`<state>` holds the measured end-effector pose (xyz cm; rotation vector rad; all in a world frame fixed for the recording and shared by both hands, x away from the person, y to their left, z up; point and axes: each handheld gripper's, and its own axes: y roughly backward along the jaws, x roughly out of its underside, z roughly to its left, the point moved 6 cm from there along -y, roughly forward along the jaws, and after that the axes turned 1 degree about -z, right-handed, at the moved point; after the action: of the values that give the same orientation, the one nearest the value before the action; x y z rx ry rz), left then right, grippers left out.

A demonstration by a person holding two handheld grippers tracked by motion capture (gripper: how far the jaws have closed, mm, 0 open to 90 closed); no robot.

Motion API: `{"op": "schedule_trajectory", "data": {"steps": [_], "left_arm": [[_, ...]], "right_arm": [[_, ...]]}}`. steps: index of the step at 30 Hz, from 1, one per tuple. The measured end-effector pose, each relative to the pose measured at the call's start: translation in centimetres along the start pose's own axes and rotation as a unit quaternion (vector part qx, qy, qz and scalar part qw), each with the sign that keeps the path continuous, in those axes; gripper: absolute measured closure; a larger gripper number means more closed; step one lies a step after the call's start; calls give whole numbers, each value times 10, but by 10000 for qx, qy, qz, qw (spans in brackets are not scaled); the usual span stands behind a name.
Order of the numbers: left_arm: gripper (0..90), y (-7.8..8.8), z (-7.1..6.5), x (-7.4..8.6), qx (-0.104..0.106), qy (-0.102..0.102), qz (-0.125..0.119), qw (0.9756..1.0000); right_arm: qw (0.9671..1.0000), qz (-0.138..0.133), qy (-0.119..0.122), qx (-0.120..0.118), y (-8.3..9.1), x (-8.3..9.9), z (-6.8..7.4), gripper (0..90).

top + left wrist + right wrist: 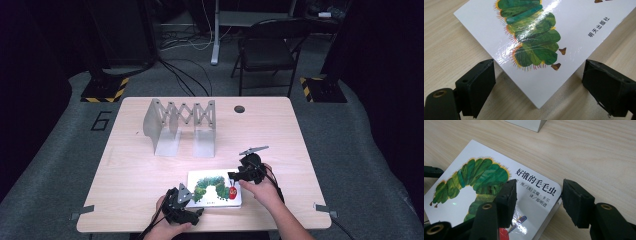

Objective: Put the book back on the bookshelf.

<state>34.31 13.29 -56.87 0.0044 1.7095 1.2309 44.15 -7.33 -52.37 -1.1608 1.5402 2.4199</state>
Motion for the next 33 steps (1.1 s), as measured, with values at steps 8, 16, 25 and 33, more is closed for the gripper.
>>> {"op": "schedule_trajectory", "data": {"steps": [8,16,25,33], "left_arm": [[87,-2,-1,-2,-89,92,64,9999],[80,-3,-2,-3,-127,122,147,9997],[54,-5,-1,-5,-211,193,222,9993],[44,-4,4,-5,-385,282,283,9985]], "right_arm": [[9999,54,33,96,2,-2,2,465],[9998,6,82,176,10,-7,8,465],[9993,-46,201,296,16,-12,17,465],[9993,-39,321,208,19,-11,21,478]]}}
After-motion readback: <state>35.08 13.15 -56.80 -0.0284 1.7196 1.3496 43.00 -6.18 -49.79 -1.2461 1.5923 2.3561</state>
